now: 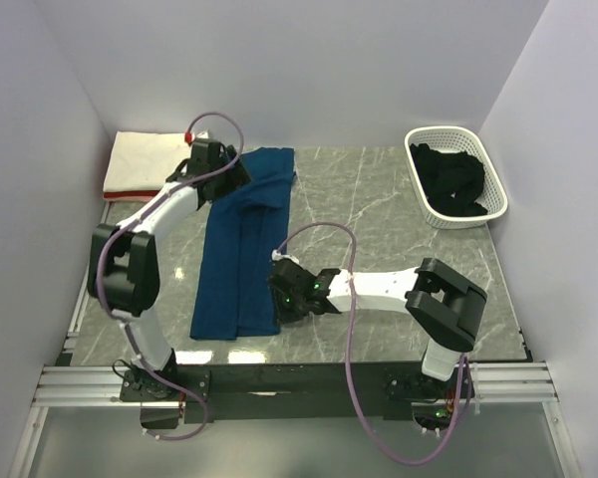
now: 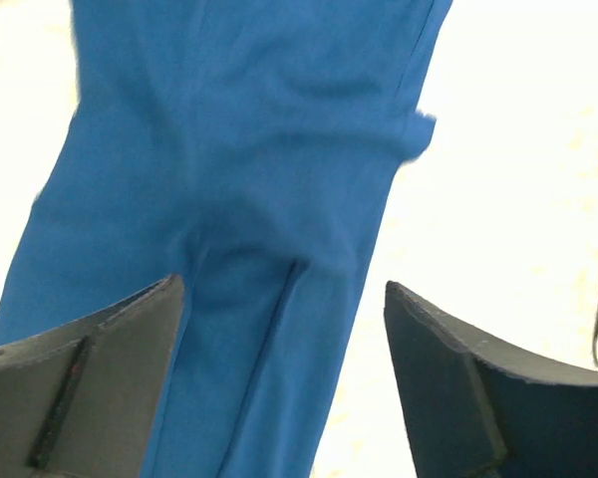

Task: Fold and stack the t-shirts
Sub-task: Fold the tshirt

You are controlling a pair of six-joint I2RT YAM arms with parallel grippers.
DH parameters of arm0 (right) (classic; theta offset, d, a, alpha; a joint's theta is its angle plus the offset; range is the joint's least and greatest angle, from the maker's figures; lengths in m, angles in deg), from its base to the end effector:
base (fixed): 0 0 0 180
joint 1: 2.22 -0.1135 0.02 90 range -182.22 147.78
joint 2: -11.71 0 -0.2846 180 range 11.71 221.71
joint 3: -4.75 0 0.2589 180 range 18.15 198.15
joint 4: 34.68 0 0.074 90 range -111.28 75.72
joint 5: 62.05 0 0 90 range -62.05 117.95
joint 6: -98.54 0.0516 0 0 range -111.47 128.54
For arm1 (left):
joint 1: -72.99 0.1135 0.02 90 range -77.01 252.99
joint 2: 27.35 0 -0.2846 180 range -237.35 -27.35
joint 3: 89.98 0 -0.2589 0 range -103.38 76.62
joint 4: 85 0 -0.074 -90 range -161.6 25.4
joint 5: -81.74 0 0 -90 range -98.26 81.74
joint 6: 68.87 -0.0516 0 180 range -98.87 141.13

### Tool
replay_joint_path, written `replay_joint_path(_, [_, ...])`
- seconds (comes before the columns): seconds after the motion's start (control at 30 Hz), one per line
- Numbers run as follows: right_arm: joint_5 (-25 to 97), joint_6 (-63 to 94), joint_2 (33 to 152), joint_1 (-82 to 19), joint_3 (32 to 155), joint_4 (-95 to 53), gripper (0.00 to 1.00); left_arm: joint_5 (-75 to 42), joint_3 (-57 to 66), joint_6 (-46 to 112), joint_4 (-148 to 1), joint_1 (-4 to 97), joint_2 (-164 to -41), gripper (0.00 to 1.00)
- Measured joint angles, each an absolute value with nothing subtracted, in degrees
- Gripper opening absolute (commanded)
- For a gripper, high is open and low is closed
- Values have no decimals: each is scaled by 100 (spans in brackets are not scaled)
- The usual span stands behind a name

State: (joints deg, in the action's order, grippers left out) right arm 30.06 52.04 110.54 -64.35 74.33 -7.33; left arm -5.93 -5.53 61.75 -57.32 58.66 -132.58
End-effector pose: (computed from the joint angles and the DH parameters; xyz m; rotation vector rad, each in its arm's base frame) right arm 0.1660 0.3180 0.1634 -0.4579 2.6981 0.6846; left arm 0.4363 -0.1093 0.2684 -0.5373 2.2007 -0.4761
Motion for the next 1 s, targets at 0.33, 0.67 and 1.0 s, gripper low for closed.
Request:
replay_joint_path(0.33, [2621, 5405, 10110, -6433, 6235, -787, 4, -677, 2177, 6648, -5992, 5812, -11302, 78])
replay_joint_path(0.67, [2612, 5740, 8748, -6433, 5005, -713, 5, -854, 3661, 6868, -6077, 5569, -10004, 73])
replay_joint_path(1.0, [2757, 6041, 7714, -6433, 4205, -698, 13, -956, 3197, 6711, -6092, 5003, -10376, 70])
